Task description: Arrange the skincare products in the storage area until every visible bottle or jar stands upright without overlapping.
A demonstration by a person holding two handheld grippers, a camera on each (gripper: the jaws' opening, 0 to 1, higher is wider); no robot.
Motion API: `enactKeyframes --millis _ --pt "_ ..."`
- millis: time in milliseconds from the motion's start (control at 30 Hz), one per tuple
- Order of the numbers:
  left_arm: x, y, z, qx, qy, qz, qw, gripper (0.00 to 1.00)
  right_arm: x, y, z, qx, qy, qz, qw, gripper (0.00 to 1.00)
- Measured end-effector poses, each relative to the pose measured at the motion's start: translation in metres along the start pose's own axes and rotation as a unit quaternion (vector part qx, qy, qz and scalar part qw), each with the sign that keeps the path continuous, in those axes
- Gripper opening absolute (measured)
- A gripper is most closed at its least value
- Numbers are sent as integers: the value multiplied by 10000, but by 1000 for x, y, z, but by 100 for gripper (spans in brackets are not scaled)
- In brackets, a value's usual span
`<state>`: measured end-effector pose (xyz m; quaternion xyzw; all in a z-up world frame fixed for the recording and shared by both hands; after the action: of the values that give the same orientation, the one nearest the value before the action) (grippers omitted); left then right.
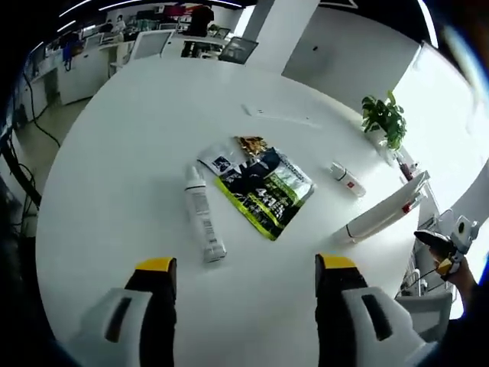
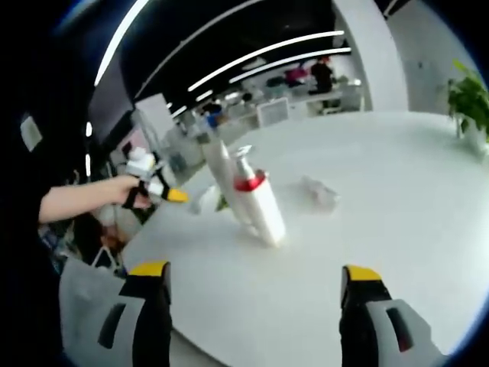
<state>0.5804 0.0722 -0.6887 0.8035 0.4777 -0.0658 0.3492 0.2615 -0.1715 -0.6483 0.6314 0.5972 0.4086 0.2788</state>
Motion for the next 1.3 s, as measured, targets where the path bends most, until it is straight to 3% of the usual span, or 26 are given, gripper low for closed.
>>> enactKeyframes --millis 333,567,933,1100,1300 --pt "7 16 13 88 47 -107 9999 64 3 -1 8 89 91 9 9999 92" --pt "12 18 27 284 235 -45 9993 58 4 -3 11 138 125 24 9998 92" --pt "17 24 46 692 688 657 9931 49 1 -8 11 242 125 40 9996 92" --pt "21 25 50 783 823 779 9905 45 0 -9 11 256 122 71 9996 92" --pt "26 22 52 948 1063 991 9848 33 0 -11 13 305 149 72 9994 92"
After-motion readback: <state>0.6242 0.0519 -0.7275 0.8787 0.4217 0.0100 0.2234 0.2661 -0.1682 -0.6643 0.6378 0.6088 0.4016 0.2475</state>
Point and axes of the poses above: the point that each gripper's makers call its tool centre point, and the gripper's own axes: z roughly forward along the fingers, x roughly to its left, y roughly out of its top, the point moved 6 cm from there along -z, roughly backward along the fingers, and after that the axes turned 11 degrees about -z, right-handed, at the moved point
